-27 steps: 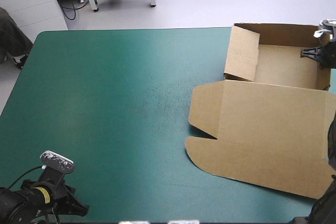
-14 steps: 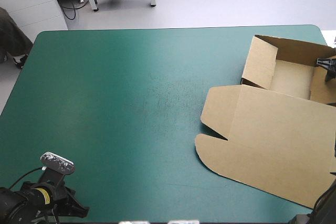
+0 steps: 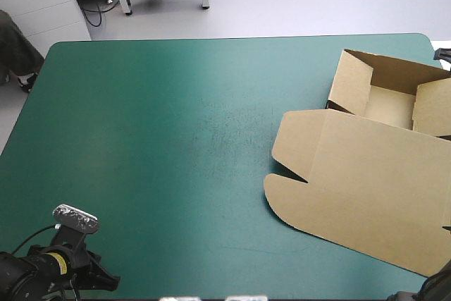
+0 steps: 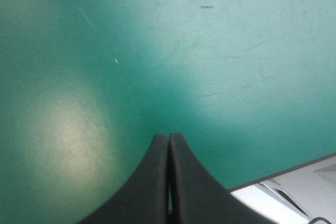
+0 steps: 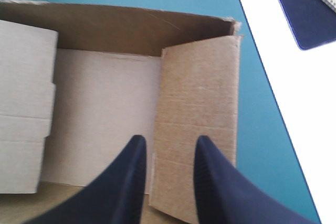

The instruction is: Fold the box

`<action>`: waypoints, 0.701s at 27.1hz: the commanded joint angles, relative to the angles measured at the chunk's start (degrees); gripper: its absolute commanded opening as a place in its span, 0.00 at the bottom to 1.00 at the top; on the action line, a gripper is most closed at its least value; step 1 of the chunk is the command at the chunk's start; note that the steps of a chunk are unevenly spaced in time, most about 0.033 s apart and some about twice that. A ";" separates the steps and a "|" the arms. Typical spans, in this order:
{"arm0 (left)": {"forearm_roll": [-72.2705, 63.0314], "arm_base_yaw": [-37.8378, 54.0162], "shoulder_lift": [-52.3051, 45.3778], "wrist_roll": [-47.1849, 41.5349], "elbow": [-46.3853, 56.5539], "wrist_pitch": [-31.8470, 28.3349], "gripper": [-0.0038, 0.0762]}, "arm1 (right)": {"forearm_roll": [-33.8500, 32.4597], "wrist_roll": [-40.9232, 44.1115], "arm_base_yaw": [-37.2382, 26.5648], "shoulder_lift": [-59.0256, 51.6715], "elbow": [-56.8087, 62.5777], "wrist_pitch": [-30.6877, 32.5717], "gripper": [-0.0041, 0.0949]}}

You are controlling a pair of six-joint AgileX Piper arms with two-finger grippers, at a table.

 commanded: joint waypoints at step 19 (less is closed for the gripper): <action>-0.01 -0.15 0.33 -2.56 -1.50 -5.07 0.01 | 1.66 -1.18 29.98 -14.50 2.74 0.17 0.02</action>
